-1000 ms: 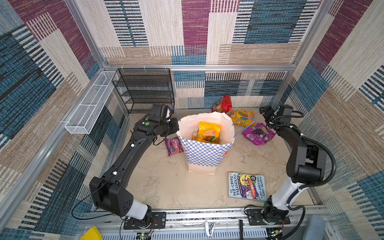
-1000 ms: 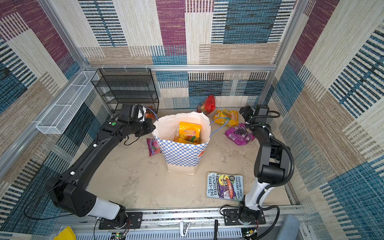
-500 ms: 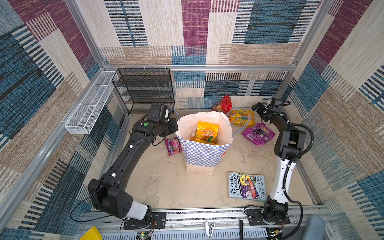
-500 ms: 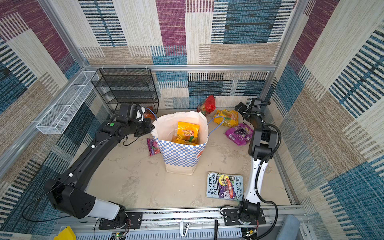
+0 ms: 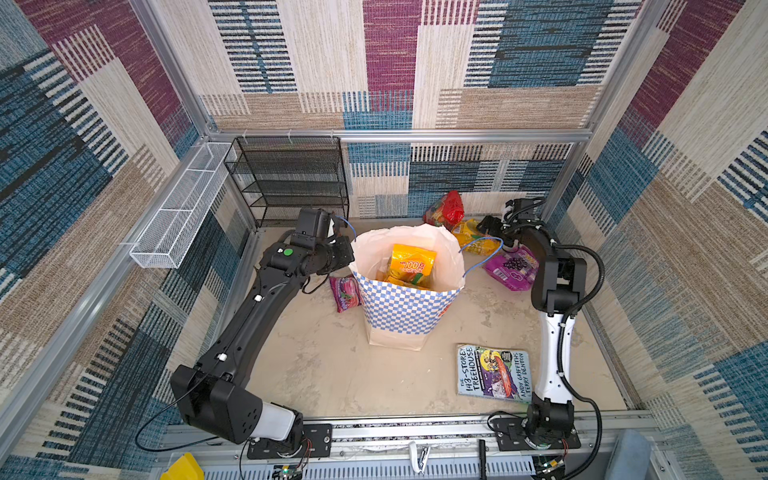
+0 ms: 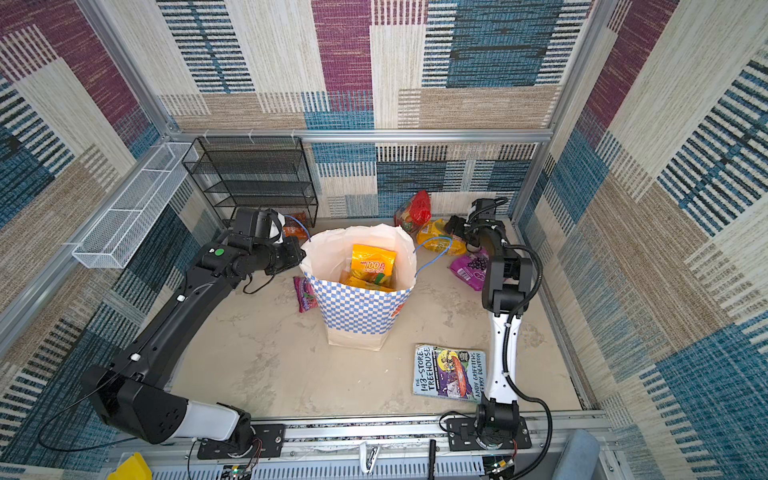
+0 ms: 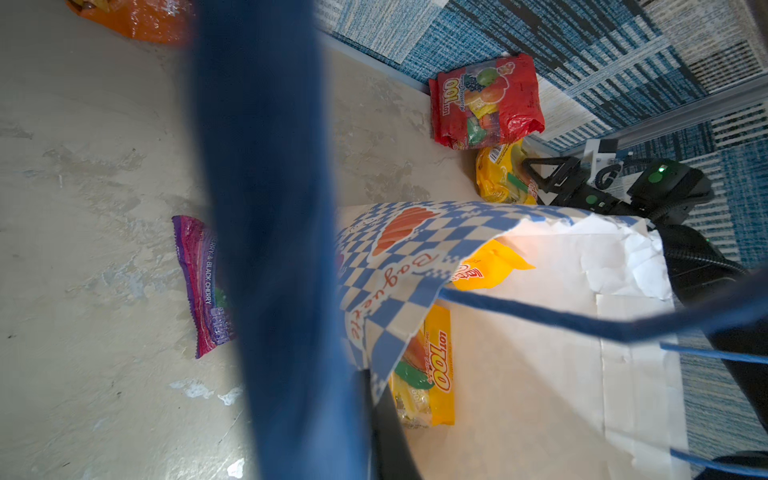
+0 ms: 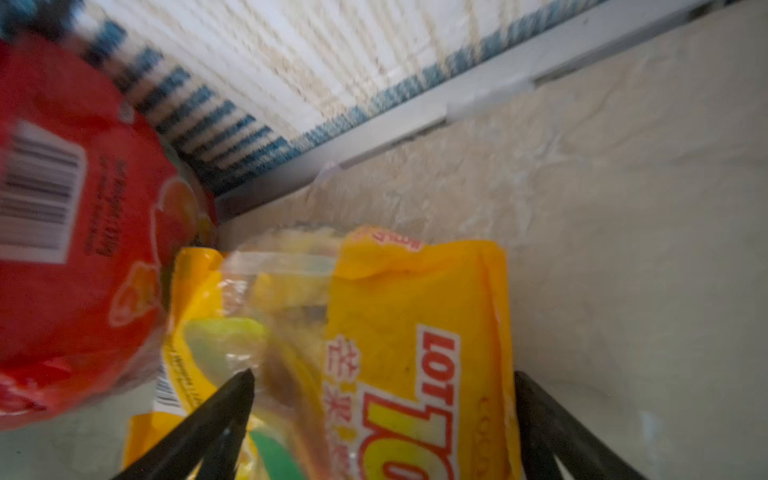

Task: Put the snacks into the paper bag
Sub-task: 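Grasp the yellow LOT100 bag beside the red bag with right gripper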

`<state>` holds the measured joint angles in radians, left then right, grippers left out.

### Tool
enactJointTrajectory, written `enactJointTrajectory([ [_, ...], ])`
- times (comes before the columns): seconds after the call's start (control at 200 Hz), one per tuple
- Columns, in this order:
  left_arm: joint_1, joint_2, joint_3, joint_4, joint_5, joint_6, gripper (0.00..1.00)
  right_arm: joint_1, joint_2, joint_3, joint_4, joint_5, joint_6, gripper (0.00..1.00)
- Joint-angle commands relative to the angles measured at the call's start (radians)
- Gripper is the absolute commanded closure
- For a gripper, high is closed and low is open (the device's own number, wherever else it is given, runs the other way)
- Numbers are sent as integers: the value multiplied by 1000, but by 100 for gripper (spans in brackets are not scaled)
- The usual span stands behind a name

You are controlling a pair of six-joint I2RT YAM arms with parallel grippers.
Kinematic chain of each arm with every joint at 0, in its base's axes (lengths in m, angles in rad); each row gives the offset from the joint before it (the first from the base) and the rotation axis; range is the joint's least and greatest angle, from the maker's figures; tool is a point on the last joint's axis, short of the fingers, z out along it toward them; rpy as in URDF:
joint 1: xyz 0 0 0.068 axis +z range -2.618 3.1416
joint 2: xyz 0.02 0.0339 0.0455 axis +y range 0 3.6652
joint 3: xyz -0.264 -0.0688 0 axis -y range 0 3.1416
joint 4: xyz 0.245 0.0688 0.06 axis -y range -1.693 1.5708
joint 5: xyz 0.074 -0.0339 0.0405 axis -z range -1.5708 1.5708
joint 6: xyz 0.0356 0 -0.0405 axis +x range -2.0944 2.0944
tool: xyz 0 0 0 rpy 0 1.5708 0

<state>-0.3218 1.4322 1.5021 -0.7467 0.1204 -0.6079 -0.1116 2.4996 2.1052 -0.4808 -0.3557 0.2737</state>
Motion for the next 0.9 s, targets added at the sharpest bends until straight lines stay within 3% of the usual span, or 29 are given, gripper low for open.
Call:
enactJointTrajectory([
  [0.0, 3, -21, -5, 15, -104, -40, 100, 4, -26, -73, 7, 17, 15, 18],
  [0.115, 4, -25, -14, 10, -137, -54, 100, 5, -58, -163, 53, 19, 35, 33],
  [0.351, 4, -9, -26, 31, -90, -64, 100, 3, -147, -269, 123, 14, 58, 64],
  [0.556, 4, 5, -49, 117, 72, -63, 100, 3, -245, -302, 188, -69, 140, 93],
  [0.646, 3, 7, -57, 136, 94, -66, 100, 3, -309, -328, 217, -73, 194, 100],
  [0.891, 3, -2, -69, 192, 169, -58, 100, 3, -599, -497, 358, -64, 324, 100],
])
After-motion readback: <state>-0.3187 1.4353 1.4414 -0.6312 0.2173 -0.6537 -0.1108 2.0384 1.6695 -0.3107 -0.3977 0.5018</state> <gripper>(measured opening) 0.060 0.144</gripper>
